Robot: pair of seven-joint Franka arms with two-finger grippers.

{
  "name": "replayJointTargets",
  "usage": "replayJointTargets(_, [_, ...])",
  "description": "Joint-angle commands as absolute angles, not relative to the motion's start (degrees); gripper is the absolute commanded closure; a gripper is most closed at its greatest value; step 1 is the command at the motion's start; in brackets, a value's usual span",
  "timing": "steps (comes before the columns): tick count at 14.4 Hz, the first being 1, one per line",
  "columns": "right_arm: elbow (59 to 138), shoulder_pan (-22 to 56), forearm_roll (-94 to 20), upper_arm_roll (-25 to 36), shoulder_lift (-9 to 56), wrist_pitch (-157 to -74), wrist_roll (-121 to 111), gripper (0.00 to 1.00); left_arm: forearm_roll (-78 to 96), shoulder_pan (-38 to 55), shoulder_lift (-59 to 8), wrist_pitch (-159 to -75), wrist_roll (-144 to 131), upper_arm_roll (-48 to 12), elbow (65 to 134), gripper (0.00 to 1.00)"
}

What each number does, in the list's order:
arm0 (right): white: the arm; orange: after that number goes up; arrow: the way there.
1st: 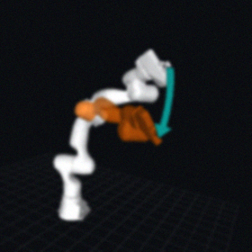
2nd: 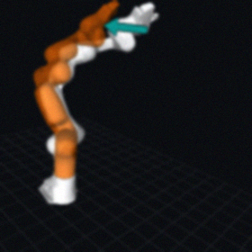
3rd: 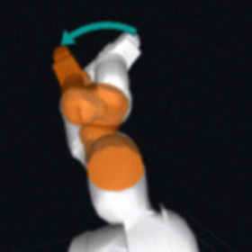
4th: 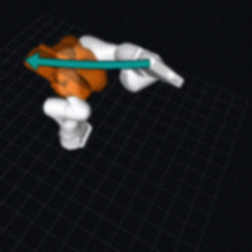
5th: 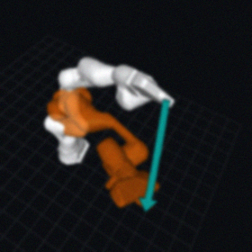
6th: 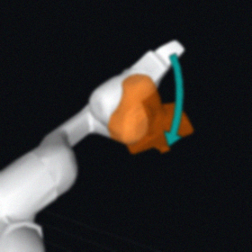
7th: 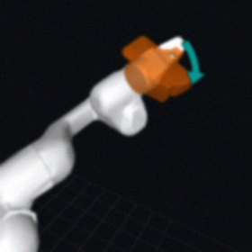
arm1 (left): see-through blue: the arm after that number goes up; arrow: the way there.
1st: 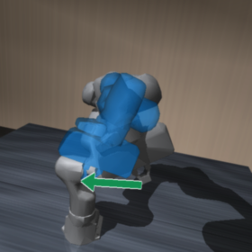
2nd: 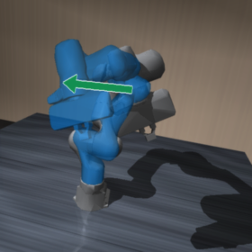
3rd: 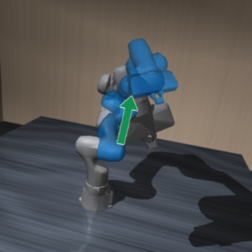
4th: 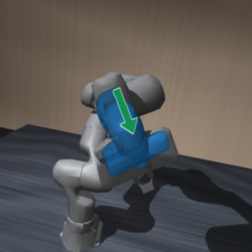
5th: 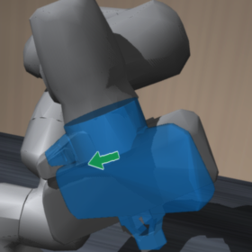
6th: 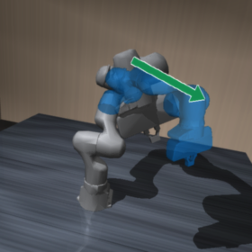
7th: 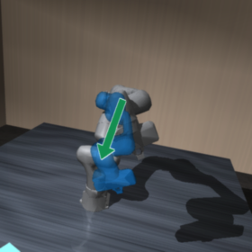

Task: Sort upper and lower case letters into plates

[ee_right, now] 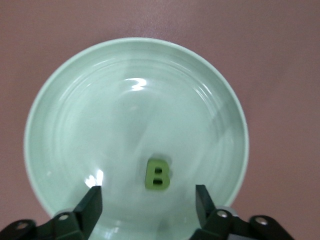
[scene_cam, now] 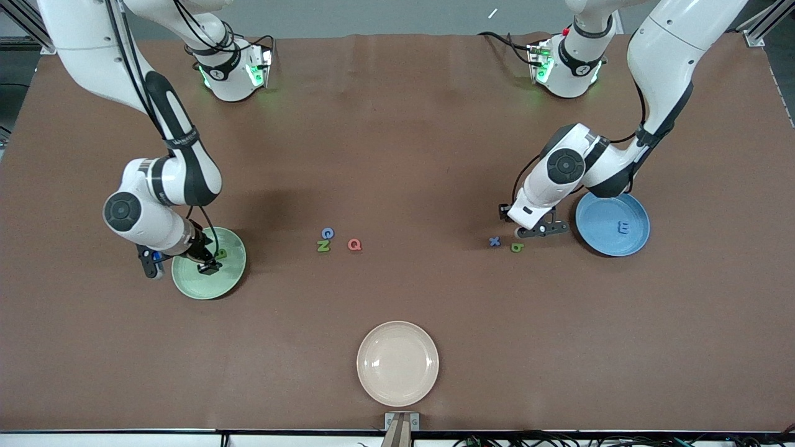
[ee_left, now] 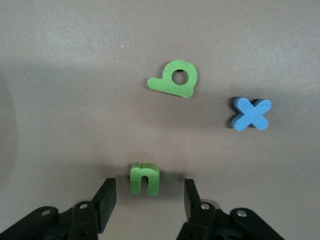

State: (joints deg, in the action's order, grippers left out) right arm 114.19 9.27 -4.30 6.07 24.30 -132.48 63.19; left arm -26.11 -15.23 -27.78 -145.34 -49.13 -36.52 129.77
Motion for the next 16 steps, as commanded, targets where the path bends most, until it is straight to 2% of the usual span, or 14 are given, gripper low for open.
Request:
replayJointTargets(1, [105.23, 9.93, -5.53, 5.28, 22.15, -118.5, 67.3, 0.0, -27.95, -15.73, -28.04, -146.34, -51.15, -36.74, 129.99, 0.41])
replayJointTargets(5, [103.45, 16.5, -8.95, 4.22, 22.32, -119.44, 74.86, 0.0, -27.95, -15.82, -28.04, -146.34, -51.24, -36.74, 129.99, 0.53])
replayJointTargets(8, [103.54, 20.38, -9.84, 4.22, 22.85, -124.0, 81.2, 0.0, -27.95, -15.91, -28.12, -146.34, -51.24, -36.65, 129.99, 0.6])
replayJointTargets(12, [103.54, 25.04, -9.67, 4.22, 28.9, -128.05, 81.56, 0.0, -27.95, -16.08, -27.95, -146.25, -51.42, -36.56, 129.99, 0.83])
replayJointTargets(14, [103.8, 26.1, -9.67, 4.31, 30.14, -128.85, 82.44, 0.04, -28.04, -16.08, -26.9, -145.73, -53.51, -36.56, 129.82, 0.9])
replayJointTargets(16, [103.71, 27.59, -9.67, 4.31, 31.28, -129.37, 84.28, 0.1, -27.95, -16.26, -24.54, -145.29, -53.53, -36.65, 129.64, 0.91])
